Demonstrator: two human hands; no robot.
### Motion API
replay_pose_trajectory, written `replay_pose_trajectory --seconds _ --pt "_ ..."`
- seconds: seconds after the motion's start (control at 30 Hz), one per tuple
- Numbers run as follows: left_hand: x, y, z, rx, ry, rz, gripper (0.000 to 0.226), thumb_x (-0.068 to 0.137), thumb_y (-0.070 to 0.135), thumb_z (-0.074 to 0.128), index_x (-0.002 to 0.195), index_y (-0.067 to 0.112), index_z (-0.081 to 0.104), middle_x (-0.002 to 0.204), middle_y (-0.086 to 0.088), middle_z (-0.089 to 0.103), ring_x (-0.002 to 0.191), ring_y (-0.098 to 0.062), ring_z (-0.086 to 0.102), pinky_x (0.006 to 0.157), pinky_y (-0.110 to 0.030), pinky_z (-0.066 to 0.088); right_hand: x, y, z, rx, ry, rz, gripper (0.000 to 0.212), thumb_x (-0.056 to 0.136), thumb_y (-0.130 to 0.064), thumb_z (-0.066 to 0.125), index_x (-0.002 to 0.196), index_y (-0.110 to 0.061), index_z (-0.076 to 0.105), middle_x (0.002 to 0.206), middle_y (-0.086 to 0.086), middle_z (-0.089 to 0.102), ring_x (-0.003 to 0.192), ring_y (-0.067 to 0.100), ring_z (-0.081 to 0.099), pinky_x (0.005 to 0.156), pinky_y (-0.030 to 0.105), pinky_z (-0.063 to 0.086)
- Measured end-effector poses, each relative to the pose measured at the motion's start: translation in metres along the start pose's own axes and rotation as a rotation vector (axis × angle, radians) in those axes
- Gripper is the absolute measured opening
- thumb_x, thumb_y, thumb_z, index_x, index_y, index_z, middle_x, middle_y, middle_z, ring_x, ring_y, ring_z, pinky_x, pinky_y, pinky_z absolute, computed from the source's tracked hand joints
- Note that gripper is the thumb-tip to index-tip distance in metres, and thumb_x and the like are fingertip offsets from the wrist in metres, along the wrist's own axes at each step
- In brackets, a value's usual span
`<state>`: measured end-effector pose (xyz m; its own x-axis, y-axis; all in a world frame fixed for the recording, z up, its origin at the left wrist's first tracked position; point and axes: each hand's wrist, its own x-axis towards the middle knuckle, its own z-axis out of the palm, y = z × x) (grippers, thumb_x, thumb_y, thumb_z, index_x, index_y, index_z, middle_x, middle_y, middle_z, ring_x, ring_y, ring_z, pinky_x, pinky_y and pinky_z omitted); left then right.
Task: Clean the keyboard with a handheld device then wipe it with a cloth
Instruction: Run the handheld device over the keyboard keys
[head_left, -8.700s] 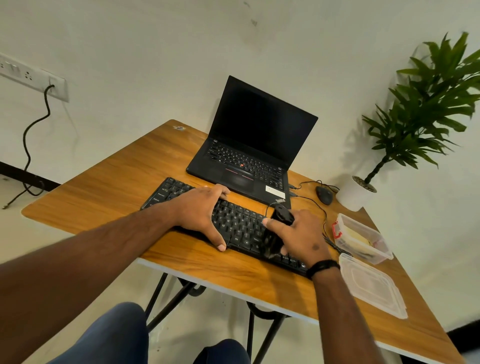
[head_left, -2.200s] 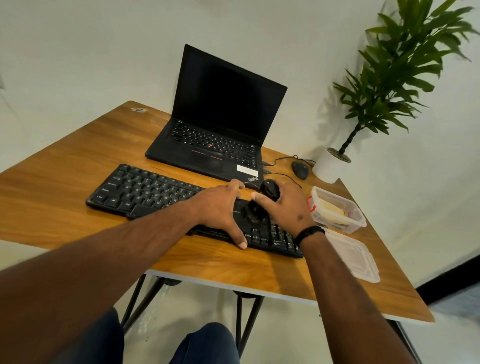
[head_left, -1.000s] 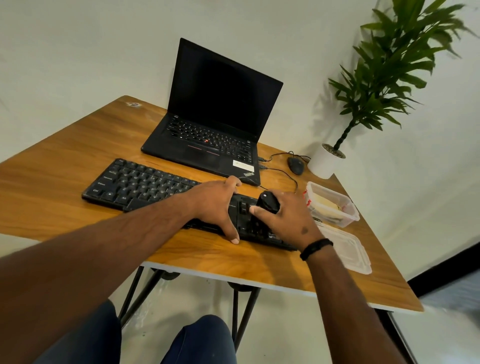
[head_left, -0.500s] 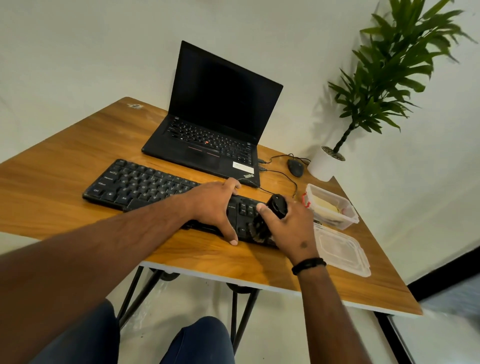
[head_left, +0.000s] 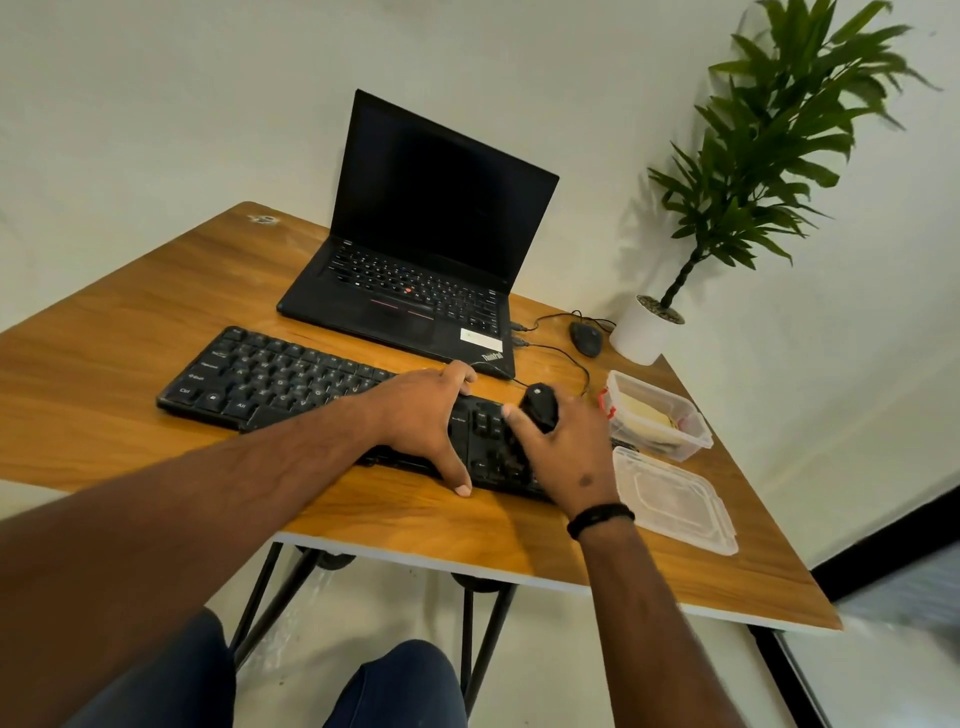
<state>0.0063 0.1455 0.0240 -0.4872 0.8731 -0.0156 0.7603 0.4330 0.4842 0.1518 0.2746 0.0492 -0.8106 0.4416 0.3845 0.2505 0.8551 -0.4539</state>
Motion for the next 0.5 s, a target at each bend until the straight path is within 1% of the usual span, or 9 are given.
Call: replay_pose_trajectory --seconds 0.07,0.1,0.17,0.2,0.23,0.37,0.4,0.47,0.5 --pt "-0.001 0.001 0.0 -0.009 -0.004 -0.004 0.137 0.046 0.06 0.096 0.154 0.022 0.02 0.153 0.002 0.043 0.135 -0.021 0.046 0.109 -0.036 0.041 0.004 0.003 -0.006 -0.047 0.077 0.046 0.023 0.089 -0.043 0.066 0.092 -0.021 0.06 0.081 -0.007 0.06 0.074 0.007 0.051 0.06 0.011 0.035" --pt "0.0 0.001 0.001 -0.011 -0.005 -0.002 0.137 0.046 0.06 0.096 0.154 0.022 0.02 0.153 0.002 0.043 0.135 -0.021 0.045 0.11 -0.036 0.041 0.002 0.004 -0.008 0.031 0.051 0.026 0.022 0.089 -0.042 0.067 0.089 -0.02 0.061 0.08 -0.007 0.06 0.072 0.006 0.052 0.058 0.01 0.037" --pt "0.0 0.0 0.002 -0.011 0.002 0.002 0.138 0.046 0.061 0.095 0.154 0.022 0.02 0.154 0.002 0.043 0.135 -0.021 0.045 0.111 -0.038 0.041 -0.005 -0.002 -0.006 0.264 -0.109 -0.015 0.018 0.087 -0.039 0.07 0.083 -0.023 0.062 0.076 -0.007 0.063 0.068 0.006 0.059 0.052 0.012 0.043" --pt "0.0 -0.001 0.002 -0.013 0.003 0.001 0.138 0.046 0.061 0.095 0.154 0.022 0.02 0.153 0.003 0.043 0.135 -0.021 0.045 0.111 -0.038 0.041 -0.009 -0.005 -0.003 0.29 -0.165 -0.021 0.016 0.087 -0.038 0.07 0.083 -0.026 0.062 0.075 -0.008 0.063 0.067 0.005 0.06 0.051 0.013 0.044" --pt "0.0 -0.002 0.002 -0.012 0.005 -0.001 0.138 0.045 0.062 0.095 0.154 0.022 0.02 0.153 0.003 0.044 0.135 -0.02 0.045 0.11 -0.038 0.042 -0.007 -0.005 0.001 0.249 -0.149 -0.01 0.016 0.087 -0.039 0.07 0.083 -0.026 0.062 0.075 -0.009 0.063 0.067 0.006 0.06 0.053 0.013 0.044" --pt "-0.001 0.0 0.0 -0.017 0.004 -0.009 0.138 0.044 0.061 0.096 0.153 0.022 0.021 0.152 0.004 0.044 0.133 -0.02 0.047 0.109 -0.037 0.043 0.009 -0.003 0.002 0.065 0.121 0.084 0.024 0.088 -0.041 0.068 0.085 -0.018 0.061 0.073 -0.01 0.058 0.067 0.006 0.054 0.056 0.012 0.035" --pt "-0.001 0.0 0.0 -0.017 0.005 -0.008 0.138 0.044 0.061 0.096 0.154 0.022 0.021 0.152 0.003 0.044 0.134 -0.021 0.046 0.109 -0.038 0.043 0.008 -0.005 0.002 0.106 0.11 0.046 0.023 0.088 -0.04 0.068 0.083 -0.019 0.06 0.072 -0.009 0.058 0.066 0.006 0.054 0.055 0.012 0.036" --pt "-0.002 -0.001 0.001 -0.022 0.009 -0.006 0.138 0.044 0.061 0.096 0.153 0.021 0.022 0.152 0.001 0.044 0.135 -0.021 0.046 0.11 -0.039 0.043 0.006 -0.013 0.004 0.236 -0.031 -0.021 0.021 0.087 -0.04 0.07 0.082 -0.021 0.061 0.073 -0.007 0.061 0.067 0.009 0.059 0.056 0.018 0.043" --pt "-0.002 -0.001 0.001 -0.024 0.012 -0.006 0.138 0.043 0.061 0.096 0.153 0.021 0.022 0.152 0.001 0.045 0.135 -0.021 0.046 0.111 -0.039 0.043 0.005 -0.016 0.007 0.224 -0.093 -0.042 0.02 0.087 -0.04 0.07 0.083 -0.023 0.062 0.074 -0.007 0.062 0.069 0.01 0.06 0.057 0.02 0.044"
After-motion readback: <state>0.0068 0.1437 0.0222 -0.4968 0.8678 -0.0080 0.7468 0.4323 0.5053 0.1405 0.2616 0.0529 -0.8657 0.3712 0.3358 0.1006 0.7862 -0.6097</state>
